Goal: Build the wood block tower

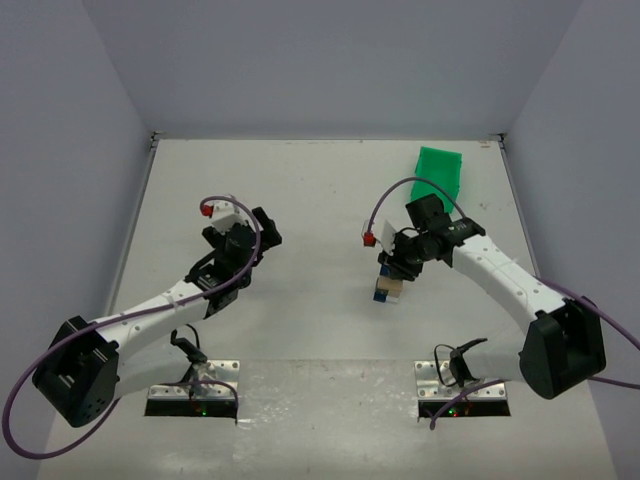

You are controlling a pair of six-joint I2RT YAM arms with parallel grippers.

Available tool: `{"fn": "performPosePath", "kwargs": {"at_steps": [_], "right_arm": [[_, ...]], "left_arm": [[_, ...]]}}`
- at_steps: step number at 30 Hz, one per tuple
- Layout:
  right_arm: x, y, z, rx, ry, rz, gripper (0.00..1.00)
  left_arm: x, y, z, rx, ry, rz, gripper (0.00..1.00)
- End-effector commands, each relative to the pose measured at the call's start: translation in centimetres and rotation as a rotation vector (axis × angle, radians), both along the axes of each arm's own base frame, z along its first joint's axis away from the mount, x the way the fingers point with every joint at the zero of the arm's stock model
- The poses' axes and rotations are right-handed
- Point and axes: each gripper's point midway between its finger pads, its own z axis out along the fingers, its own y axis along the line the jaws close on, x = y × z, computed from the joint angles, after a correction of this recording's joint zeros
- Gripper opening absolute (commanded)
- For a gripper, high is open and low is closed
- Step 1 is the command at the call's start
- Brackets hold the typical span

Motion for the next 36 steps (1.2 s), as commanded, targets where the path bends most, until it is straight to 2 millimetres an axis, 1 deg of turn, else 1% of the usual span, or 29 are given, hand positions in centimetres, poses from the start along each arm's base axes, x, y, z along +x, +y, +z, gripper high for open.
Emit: {"fn": "performPosePath", "kwargs": {"at_steps": [1, 4, 6, 12, 23, 26, 36], "right_arm": [[0.3, 0.5, -0.2, 0.027, -0.017, 0.009, 0.07], [0.2, 0.2, -1.4, 0.016, -0.019, -0.01, 0.07], [0.2, 0.1, -1.5, 0.013, -0.02, -0.006, 0.06], [-0.1, 0.4, -1.3, 0.025, -0.009, 0.009, 0.07], [0.3, 0.7, -1.1, 0.04, -0.018, 0.008, 0.08], [0.3, 0.9, -1.1, 0.048, -0.01, 0.013, 0.09], [0.4, 0.8, -1.5, 0.029, 0.004, 0.018, 0.12]], "left_arm": [[0.2, 0.9, 2.8, -0.005, -0.074, 0.035, 1.0], [0.0, 1.3, 3.2, 0.004, -0.084, 0.047, 1.0], [-0.1, 1.3, 3.5, 0.008, -0.09, 0.038, 1.0], [-0.3, 1.4, 3.8, 0.018, -0.091, 0.038, 1.0], [-0.1, 1.5, 3.7, 0.034, -0.087, 0.039, 1.0], [-0.2, 1.5, 3.6, 0.038, -0.083, 0.036, 1.0], [-0.2, 1.6, 3.6, 0.045, -0.081, 0.038, 1.0]]}}
